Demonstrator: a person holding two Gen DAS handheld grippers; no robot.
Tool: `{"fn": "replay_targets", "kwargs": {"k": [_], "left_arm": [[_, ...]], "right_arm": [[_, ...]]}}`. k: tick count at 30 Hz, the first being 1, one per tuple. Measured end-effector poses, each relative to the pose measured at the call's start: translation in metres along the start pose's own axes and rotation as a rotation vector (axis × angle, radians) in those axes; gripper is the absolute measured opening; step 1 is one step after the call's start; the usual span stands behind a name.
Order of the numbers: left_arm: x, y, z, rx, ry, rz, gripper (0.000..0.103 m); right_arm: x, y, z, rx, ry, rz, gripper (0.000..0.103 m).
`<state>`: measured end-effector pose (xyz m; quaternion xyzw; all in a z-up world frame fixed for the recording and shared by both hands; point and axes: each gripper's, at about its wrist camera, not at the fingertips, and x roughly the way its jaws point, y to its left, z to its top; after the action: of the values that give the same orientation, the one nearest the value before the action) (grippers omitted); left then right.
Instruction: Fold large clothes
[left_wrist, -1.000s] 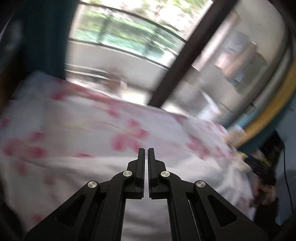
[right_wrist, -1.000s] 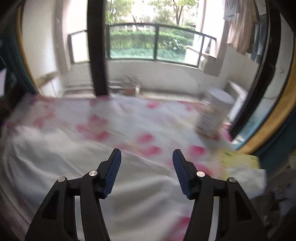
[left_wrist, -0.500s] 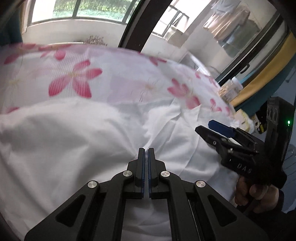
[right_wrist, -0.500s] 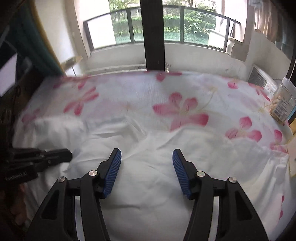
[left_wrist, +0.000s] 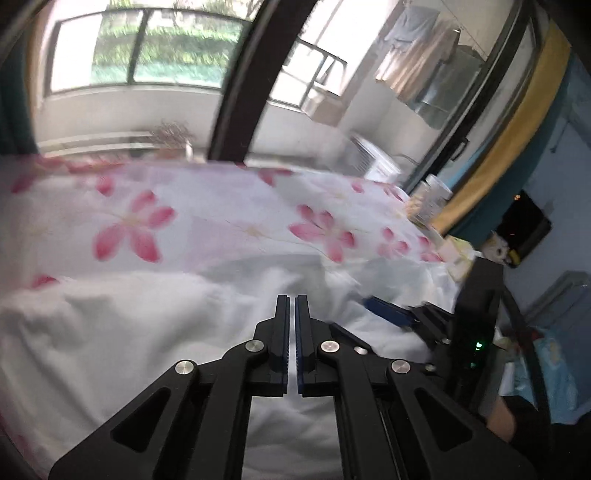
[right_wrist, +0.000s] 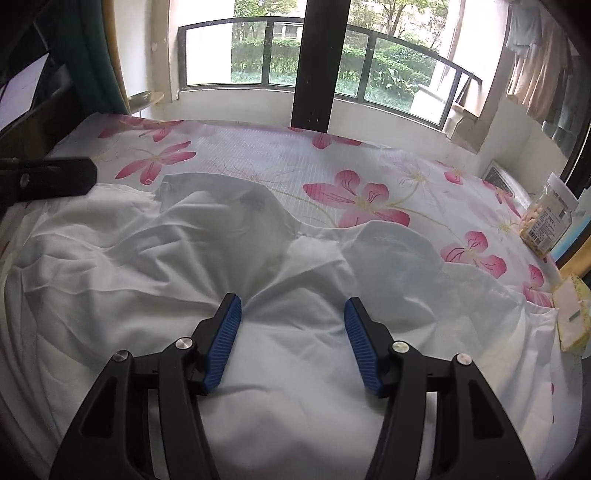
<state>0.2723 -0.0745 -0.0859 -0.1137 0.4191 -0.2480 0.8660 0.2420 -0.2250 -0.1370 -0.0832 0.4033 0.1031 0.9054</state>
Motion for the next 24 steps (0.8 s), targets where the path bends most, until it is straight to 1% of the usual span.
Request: {"fn": "replay_targets", "kwargs": {"k": [3,5,7,9,12,14,15,17,19,21,23,24], "left_arm": [[0.03,0.004,-0.018,-0.03,0.09,0.001,0.001],[0.044,0.013,-0.03,-0.064,0.134,0.028,0.001],[0.047,0.02,-0.036,-0.08,0.11,0.012,0.001],[0.047,0.024,-0.036,-0.098,0.109,0.006,0.001],[0.047,0.022,-0.04,-0.08,0.081,0.027,0.0],[0.046,0.024,-0.043,-0.082,0.062,0.028,0.001],[0.046,0.025,-0.044,-0.092,0.06,0.025,0.001],[0.047,0.024,-0.043,-0.093,0.06,0.024,0.001],[0.047,0.023,-0.042,-0.089,0.058,0.025,0.001],[0.046,0.023,-0.042,-0.089,0.055,0.022,0.001],[0.046,0.023,-0.043,-0.082,0.053,0.023,0.002],[0.046,0.022,-0.043,-0.074,0.054,0.028,0.003]], "right_arm": [[0.001,-0.002,0.0,0.013,0.002,0.015,0.058],[0.001,-0.005,0.0,0.025,0.003,0.026,0.059],[0.002,-0.006,0.0,0.035,0.006,0.032,0.061],[0.002,-0.007,-0.001,0.04,0.005,0.035,0.061],[0.001,-0.008,-0.001,0.05,0.006,0.039,0.063],[-0.002,-0.011,-0.003,0.064,0.007,0.025,0.063],[-0.006,-0.013,-0.004,0.084,0.014,0.015,0.064],[-0.013,-0.018,-0.006,0.12,0.025,0.022,0.064],[-0.027,-0.023,-0.011,0.149,0.018,0.017,0.064],[-0.032,-0.024,-0.018,0.152,0.035,-0.003,0.064],[-0.028,-0.024,-0.025,0.14,0.062,-0.017,0.064],[-0.024,-0.025,-0.03,0.139,0.068,-0.016,0.065]]}}
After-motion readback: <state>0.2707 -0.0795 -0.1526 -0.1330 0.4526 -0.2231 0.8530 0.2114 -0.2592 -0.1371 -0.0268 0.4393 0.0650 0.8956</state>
